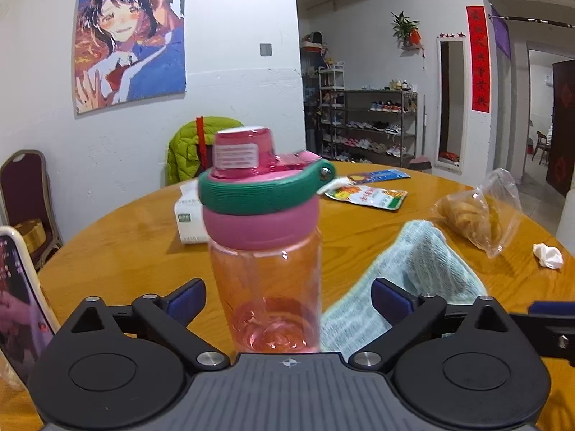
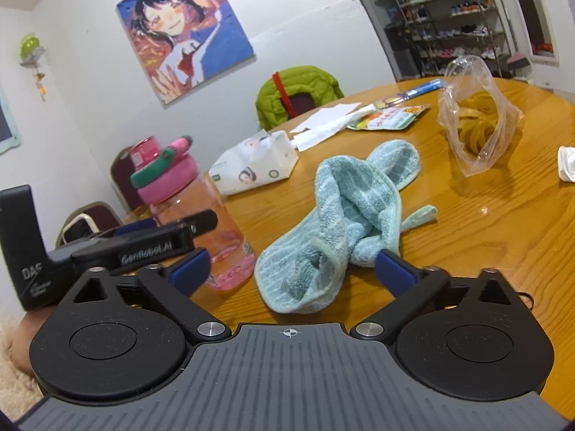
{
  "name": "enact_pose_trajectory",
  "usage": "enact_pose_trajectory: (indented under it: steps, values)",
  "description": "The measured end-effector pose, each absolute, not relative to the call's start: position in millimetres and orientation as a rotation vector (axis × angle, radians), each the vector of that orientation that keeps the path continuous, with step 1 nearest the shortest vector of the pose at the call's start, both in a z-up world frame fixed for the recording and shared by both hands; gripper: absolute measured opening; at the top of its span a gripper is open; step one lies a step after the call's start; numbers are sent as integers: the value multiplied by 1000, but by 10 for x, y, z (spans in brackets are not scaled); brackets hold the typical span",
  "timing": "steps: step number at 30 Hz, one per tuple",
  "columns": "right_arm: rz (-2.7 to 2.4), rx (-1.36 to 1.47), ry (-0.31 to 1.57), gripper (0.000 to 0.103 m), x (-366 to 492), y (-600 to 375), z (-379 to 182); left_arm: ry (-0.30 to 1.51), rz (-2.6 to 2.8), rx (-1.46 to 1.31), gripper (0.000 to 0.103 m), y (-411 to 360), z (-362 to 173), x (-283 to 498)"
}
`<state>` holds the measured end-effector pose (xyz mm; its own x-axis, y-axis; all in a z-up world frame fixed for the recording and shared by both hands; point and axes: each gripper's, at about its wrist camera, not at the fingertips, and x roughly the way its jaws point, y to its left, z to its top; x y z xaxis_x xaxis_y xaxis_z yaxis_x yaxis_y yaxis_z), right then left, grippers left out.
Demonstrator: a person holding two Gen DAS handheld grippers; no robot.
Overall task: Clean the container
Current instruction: 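Set the bottle upright on the table with the left tool while the right tool drops the towel beside it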
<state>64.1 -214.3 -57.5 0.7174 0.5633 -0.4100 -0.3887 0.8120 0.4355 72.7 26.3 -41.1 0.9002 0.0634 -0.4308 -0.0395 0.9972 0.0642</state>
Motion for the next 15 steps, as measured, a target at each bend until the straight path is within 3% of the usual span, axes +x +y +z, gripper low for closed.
enact_pose_trajectory:
  steps: [15]
  values:
    - [391,42,594,103,309,-1613,-175,575,71,-59,102,431,-421,353]
